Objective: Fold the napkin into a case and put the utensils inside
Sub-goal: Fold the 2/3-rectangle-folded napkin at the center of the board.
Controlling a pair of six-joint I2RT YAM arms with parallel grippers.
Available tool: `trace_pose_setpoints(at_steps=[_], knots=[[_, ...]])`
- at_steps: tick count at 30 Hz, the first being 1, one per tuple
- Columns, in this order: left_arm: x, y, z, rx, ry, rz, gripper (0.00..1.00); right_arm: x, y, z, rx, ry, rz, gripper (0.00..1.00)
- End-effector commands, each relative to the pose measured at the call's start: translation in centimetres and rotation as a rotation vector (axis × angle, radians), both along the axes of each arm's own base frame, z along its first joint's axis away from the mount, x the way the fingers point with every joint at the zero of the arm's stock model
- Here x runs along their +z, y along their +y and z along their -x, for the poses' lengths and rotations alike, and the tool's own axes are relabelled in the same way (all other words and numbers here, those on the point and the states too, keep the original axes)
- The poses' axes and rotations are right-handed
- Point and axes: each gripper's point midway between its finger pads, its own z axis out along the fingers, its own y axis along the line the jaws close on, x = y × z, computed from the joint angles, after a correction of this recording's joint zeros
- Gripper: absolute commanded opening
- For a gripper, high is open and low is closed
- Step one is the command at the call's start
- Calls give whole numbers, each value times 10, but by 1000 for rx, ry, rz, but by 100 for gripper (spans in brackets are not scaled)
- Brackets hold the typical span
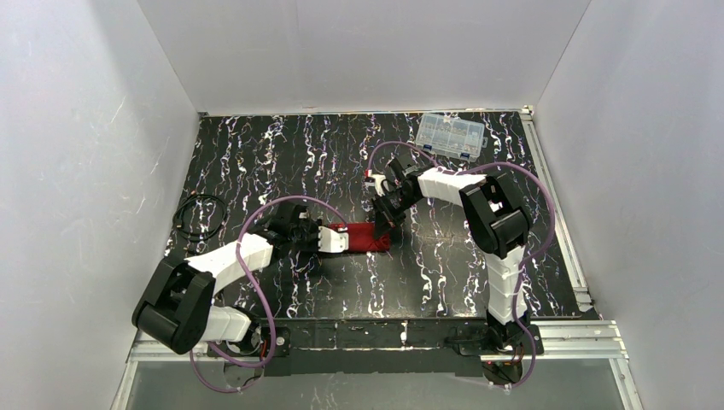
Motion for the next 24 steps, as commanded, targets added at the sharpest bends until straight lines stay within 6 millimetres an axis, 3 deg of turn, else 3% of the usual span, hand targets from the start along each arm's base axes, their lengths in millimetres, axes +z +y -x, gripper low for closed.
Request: trace_pose_setpoints(at_steps=[1, 5, 8, 14, 20, 24], knots=[[-4, 3, 12, 21, 76, 1, 7, -33, -12, -1, -10, 7, 113, 7], [1, 7, 13, 54, 100, -2, 21, -32, -12, -1, -12, 7, 116, 6], [10, 7, 13, 73, 124, 13, 25, -33, -13, -1, -12, 7, 120, 6], [42, -4, 20, 78, 193, 91, 25, -37, -14, 2, -6, 17, 128, 5], [50, -13, 41, 69, 321, 140, 25, -36, -13, 3, -3, 19, 120, 4], [56, -31, 53, 49, 403, 211, 24, -36, -13, 4, -2, 25, 117, 3]])
